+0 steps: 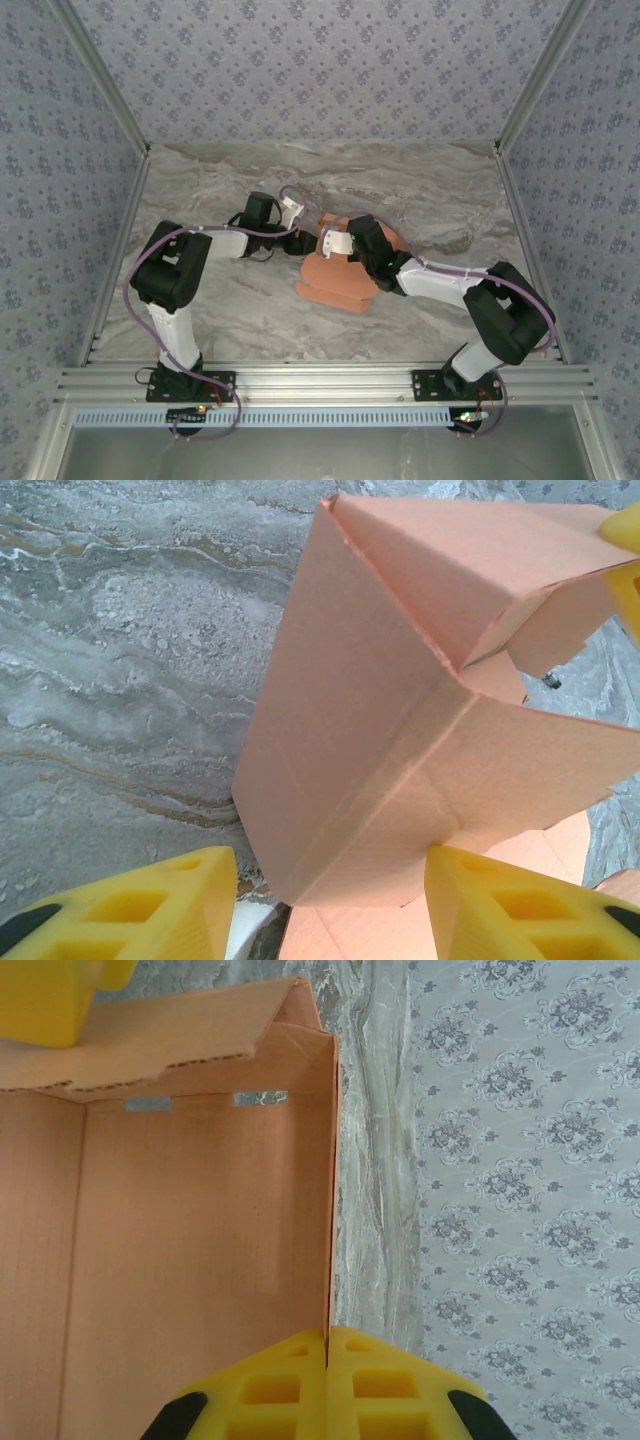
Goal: Fold the paper box
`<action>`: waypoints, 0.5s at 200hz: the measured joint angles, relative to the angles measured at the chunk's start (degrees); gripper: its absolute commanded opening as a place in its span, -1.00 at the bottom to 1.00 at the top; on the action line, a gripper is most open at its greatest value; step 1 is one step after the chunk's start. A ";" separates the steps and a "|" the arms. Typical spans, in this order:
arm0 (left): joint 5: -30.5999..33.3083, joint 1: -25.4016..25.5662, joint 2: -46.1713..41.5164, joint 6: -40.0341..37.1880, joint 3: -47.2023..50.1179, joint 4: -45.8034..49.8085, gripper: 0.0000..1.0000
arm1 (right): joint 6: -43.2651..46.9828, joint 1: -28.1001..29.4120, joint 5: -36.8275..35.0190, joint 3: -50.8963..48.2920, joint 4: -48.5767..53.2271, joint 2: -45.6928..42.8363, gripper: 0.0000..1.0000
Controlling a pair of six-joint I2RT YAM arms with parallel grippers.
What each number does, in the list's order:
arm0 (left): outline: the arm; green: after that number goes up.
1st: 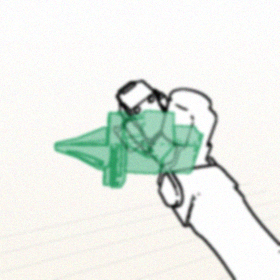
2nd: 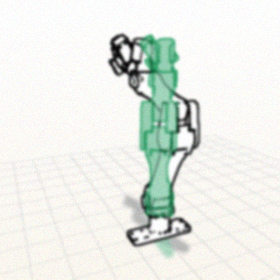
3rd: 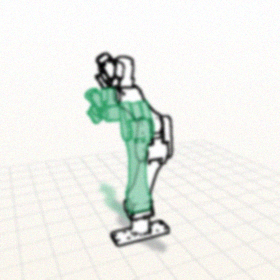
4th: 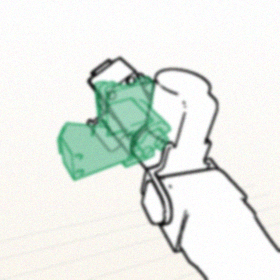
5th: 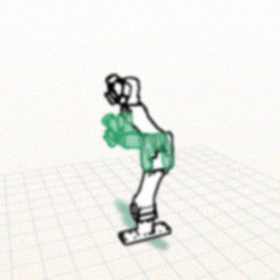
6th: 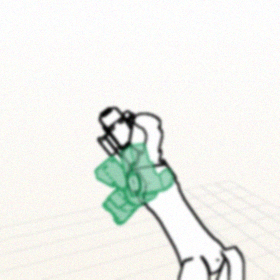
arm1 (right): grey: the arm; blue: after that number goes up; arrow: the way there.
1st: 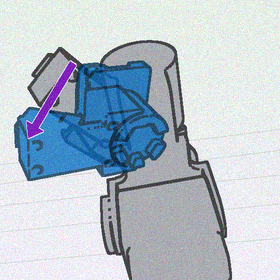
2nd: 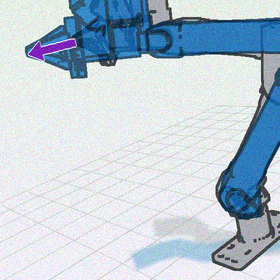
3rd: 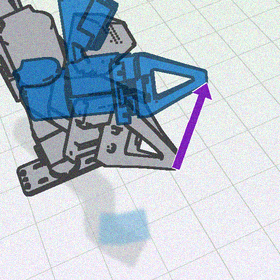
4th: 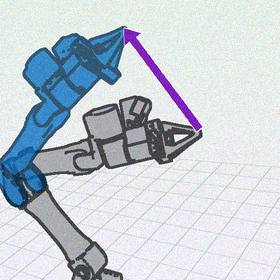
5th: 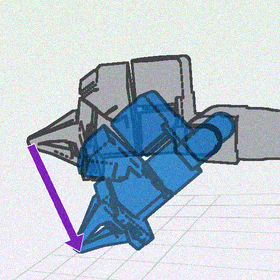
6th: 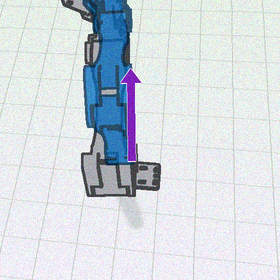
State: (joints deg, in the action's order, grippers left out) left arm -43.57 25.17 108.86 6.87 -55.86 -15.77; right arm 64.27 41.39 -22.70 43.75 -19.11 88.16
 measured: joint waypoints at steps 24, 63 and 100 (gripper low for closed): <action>-0.17 0.11 0.00 0.00 0.00 -0.96 0.11 | 0.00 -0.09 0.11 0.00 0.04 0.00 -1.00; 0.83 0.26 0.07 0.00 -0.02 -1.51 0.12 | 0.00 -0.31 0.79 0.00 0.07 0.00 -1.00; 3.19 1.38 0.11 -0.07 -0.07 -2.56 0.13 | -0.63 -0.68 1.55 0.00 0.52 0.00 -1.00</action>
State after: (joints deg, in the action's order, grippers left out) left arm -40.38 26.55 108.97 6.81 -55.92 -18.33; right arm 63.64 40.71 -21.15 43.75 -18.59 88.16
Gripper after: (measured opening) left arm 0.560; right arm 0.051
